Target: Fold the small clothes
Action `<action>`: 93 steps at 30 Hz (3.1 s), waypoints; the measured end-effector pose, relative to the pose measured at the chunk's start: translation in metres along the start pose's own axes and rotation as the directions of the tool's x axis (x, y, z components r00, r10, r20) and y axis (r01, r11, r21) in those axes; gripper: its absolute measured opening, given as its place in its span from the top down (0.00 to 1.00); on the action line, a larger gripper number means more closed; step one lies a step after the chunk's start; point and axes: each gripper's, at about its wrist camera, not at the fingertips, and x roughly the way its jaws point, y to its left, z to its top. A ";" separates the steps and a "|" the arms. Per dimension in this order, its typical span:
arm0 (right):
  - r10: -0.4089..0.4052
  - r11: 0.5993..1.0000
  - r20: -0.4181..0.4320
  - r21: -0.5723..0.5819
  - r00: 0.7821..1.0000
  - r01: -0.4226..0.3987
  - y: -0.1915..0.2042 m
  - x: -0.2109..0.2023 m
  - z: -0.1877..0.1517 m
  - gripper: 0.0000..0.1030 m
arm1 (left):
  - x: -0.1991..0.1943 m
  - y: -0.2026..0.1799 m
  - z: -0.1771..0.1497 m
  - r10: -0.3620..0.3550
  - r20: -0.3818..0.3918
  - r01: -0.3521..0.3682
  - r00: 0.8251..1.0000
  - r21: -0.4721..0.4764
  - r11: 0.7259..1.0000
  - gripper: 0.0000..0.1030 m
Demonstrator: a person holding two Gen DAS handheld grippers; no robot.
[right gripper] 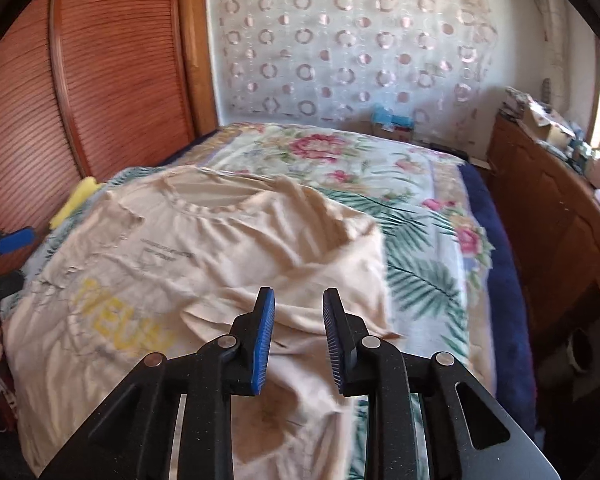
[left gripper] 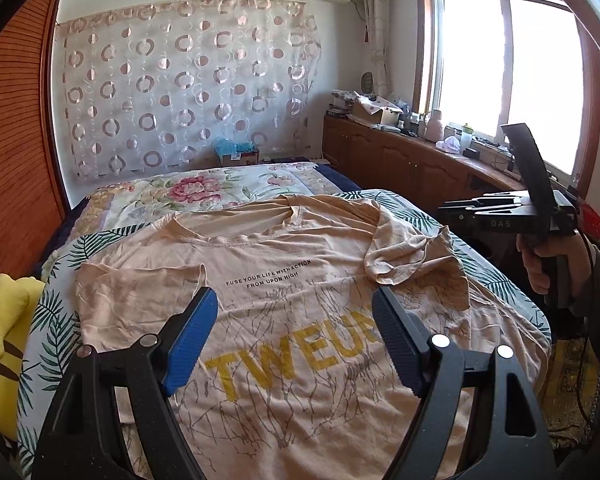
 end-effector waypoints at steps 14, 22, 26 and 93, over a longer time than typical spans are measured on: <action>0.046 0.998 -0.167 -0.035 0.985 -0.052 0.028 0.060 0.007 0.71 | 0.008 0.002 -0.009 -0.019 -0.046 0.019 0.999 -0.005 1.000 0.22; -0.038 0.996 -0.221 -0.083 0.975 0.020 0.027 0.097 0.019 0.71 | 0.011 0.004 -0.016 -0.031 -0.063 0.030 0.998 -0.019 0.999 0.22; -0.047 0.994 -0.221 -0.111 0.974 0.023 0.031 0.104 0.024 0.71 | 0.013 0.004 -0.018 -0.035 -0.069 0.034 0.997 -0.019 0.999 0.22; 0.030 0.999 -0.200 0.029 0.979 -0.025 0.016 0.071 0.010 0.76 | 0.032 0.010 -0.020 -0.077 -0.125 0.072 0.989 -0.041 0.997 0.22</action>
